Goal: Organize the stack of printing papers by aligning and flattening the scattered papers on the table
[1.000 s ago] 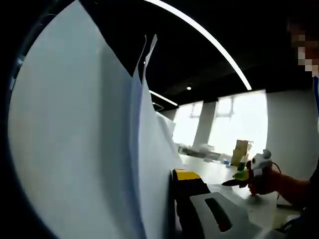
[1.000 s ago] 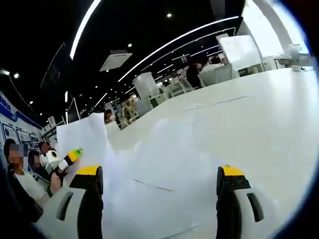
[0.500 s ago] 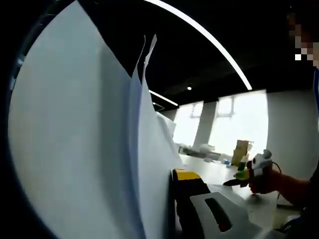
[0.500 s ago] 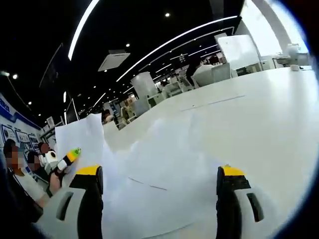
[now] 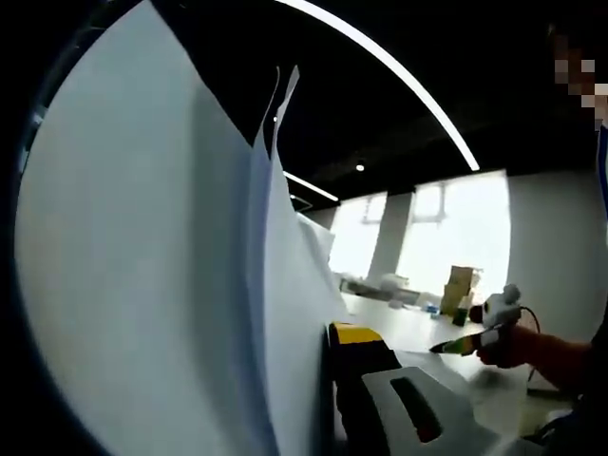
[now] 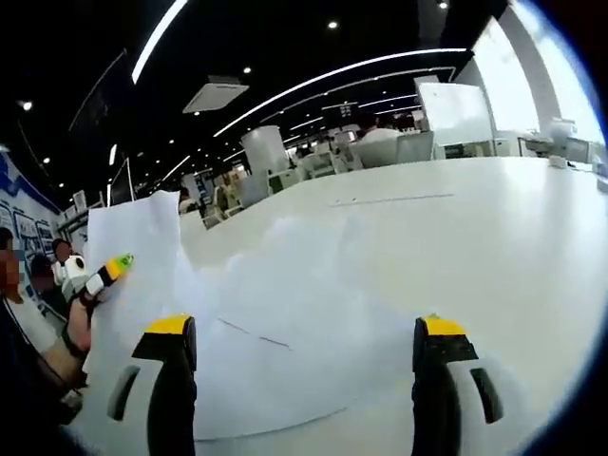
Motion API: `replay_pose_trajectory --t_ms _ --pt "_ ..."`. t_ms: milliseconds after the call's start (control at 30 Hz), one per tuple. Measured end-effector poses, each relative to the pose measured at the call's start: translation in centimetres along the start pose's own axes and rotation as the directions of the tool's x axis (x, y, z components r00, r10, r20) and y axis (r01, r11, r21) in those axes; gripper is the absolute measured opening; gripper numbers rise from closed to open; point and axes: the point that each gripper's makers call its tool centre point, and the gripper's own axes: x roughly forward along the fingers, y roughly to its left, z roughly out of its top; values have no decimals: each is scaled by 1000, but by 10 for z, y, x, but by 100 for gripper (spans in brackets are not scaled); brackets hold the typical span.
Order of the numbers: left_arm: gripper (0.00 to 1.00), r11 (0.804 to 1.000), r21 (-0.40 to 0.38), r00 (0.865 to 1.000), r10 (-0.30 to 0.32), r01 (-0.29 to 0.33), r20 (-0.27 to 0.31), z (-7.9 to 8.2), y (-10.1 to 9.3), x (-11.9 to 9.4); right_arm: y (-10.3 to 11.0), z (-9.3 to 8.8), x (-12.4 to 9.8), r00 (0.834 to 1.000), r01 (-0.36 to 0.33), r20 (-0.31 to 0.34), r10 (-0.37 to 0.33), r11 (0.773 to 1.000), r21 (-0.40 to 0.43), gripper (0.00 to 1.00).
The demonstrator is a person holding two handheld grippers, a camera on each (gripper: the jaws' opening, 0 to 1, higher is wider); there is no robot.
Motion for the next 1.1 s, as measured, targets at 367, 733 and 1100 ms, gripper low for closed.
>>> replay_pose_trajectory --t_ms 367,733,1100 --pt "8 1000 0 1000 -2 2 1 0 0 0 -15 -5 -2 996 87 -18 -90 989 -116 90" --pt "8 1000 -4 1000 -6 6 5 0 -1 0 -22 -10 -1 992 114 -28 -120 983 -140 90" --pt "8 1000 -2 1000 -6 6 2 -1 -2 1 -22 -15 1 991 123 -29 -131 975 -186 89"
